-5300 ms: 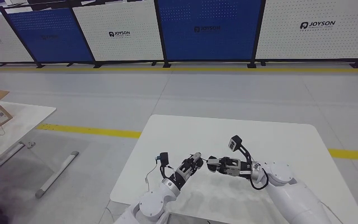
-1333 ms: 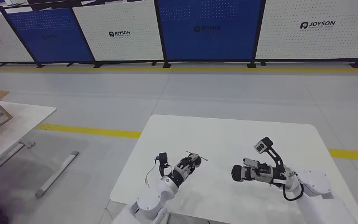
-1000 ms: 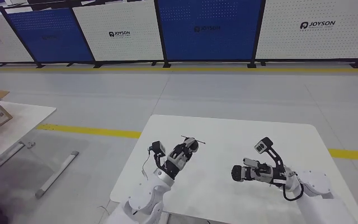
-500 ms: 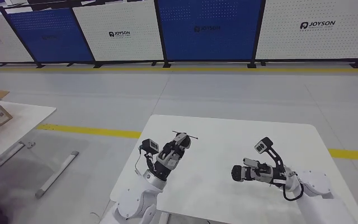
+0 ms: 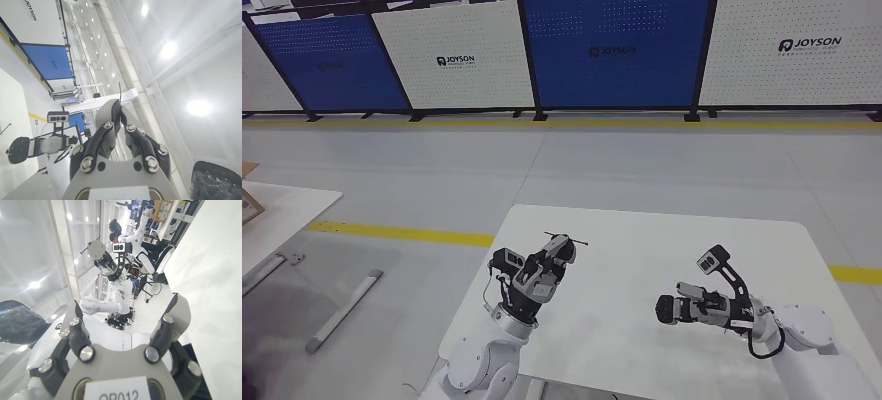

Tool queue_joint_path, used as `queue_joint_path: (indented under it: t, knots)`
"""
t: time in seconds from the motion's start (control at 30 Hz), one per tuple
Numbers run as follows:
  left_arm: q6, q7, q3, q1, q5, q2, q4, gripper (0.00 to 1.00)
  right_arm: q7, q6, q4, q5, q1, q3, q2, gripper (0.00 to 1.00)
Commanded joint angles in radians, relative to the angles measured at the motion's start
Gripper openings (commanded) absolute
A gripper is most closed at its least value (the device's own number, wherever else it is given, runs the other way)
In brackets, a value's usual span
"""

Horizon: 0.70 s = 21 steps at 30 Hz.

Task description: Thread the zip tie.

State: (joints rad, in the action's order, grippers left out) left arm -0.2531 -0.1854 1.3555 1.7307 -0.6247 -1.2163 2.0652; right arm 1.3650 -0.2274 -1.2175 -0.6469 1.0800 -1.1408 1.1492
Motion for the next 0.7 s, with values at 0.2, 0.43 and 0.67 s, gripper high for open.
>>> queue_joint_path:
  t: [0.2,0.43,0.67]
  knots:
    - [0.001,0.001,0.0,0.0,0.002,0.0,0.0,0.0,0.0,0.0,0.0,0.0,0.0,0.0,0.0,1.0]
    - [0.106,0.037,-0.016,-0.026,0.083,0.001,-0.05,0.0,0.0,0.0,0.0,0.0,0.0,0.0,0.0,1.0]
    - [0.193,0.015,-0.02,-0.02,0.181,0.007,-0.104,0.0,0.0,0.0,0.0,0.0,0.0,0.0,0.0,1.0]
